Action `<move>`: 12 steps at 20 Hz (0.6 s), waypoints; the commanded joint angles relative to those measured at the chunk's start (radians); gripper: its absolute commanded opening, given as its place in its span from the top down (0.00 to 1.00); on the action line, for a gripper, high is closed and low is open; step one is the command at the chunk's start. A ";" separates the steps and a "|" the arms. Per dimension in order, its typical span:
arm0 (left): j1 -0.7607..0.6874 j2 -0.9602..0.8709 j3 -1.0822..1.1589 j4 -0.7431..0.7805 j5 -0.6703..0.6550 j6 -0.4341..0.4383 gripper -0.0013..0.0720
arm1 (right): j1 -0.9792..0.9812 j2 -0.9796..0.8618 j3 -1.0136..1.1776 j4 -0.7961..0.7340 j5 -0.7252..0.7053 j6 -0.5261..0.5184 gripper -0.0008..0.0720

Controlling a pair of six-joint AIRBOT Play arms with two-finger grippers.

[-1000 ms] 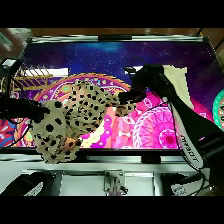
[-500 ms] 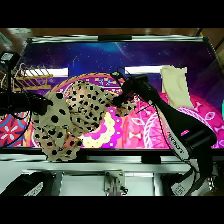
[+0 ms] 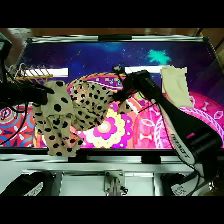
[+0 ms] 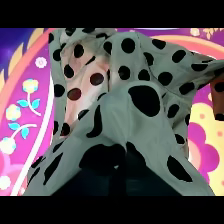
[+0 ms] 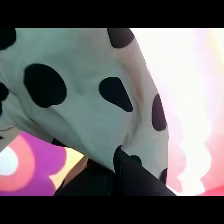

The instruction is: Fold the shirts.

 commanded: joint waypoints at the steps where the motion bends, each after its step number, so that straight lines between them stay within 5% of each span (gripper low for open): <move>1: -0.001 0.000 0.091 -0.039 0.106 0.002 0.92 | -0.025 0.196 0.085 -0.068 -0.015 -0.002 0.88; 7: 0.000 0.007 0.406 -0.071 0.145 0.053 0.92 | -0.110 0.594 0.304 -0.103 -0.014 0.055 0.88; 9: 0.000 0.008 0.413 -0.048 0.023 0.138 0.92 | -0.111 0.695 0.305 -0.114 -0.061 0.097 0.88; 12: 0.000 -0.035 0.344 0.000 -0.235 0.140 0.92 | -0.111 0.753 0.305 -0.095 -0.322 0.141 0.88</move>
